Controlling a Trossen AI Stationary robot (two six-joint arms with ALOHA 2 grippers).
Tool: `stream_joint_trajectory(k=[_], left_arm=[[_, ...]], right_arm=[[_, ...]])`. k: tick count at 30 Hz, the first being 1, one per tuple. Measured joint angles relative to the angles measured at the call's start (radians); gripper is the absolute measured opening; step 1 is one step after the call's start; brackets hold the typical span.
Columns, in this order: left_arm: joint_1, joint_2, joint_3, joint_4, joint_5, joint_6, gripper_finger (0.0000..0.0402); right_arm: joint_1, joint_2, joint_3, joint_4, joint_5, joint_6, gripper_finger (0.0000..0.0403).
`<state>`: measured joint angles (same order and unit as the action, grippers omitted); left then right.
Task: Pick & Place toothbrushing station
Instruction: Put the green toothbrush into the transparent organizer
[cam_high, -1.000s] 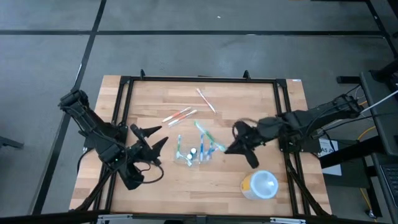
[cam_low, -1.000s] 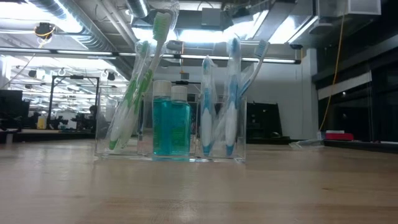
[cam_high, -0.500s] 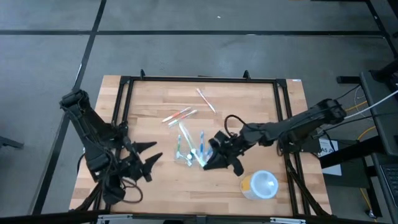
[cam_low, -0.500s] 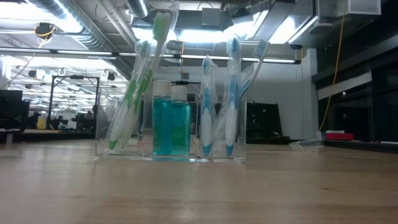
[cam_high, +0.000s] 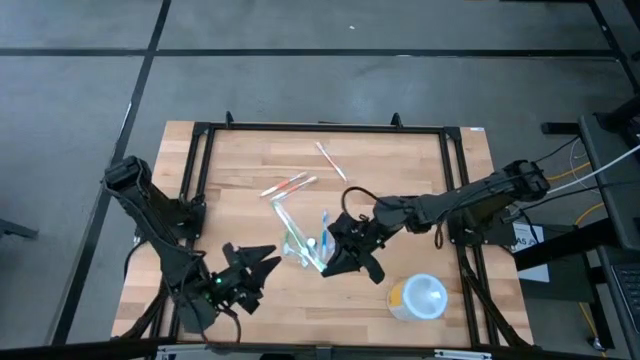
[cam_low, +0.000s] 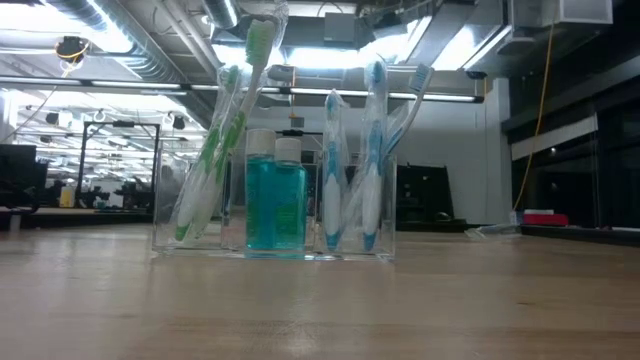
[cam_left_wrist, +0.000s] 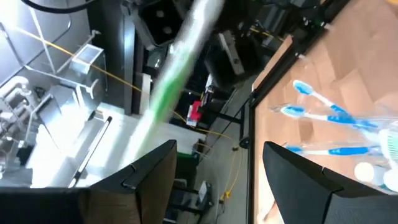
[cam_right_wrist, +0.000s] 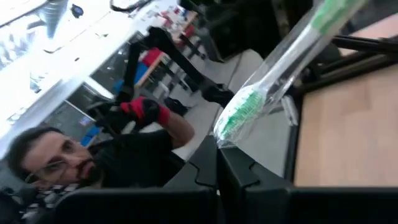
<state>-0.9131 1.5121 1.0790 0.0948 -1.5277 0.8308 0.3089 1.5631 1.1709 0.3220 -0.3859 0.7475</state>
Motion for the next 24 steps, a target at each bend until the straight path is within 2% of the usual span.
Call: stream_joint_trajectory(k=[5, 8, 16, 24], left_arm=[[-0.015, -0.025, 0.001, 0.02, 0.032, 0.005, 0.0234], [-0.011, -0.026, 0.001, 0.074, 0.07, 0.095, 0.0234], [0.099, -0.026, 0.001, 0.136, 0.167, 0.227, 0.0231], [0.158, -0.026, 0.001, 0.284, 0.243, 0.379, 0.0194]], right_arm=[[-0.001, 0.0, 0.0, -0.024, -0.006, -0.022, 0.0004], [-0.007, 0.0, 0.0, -0.03, -0.009, -0.034, 0.0002], [-0.049, 0.0, 0.0, -0.015, -0.008, -0.049, 0.0002], [-0.05, 0.0, 0.0, 0.007, -0.015, -0.046, 0.0002]])
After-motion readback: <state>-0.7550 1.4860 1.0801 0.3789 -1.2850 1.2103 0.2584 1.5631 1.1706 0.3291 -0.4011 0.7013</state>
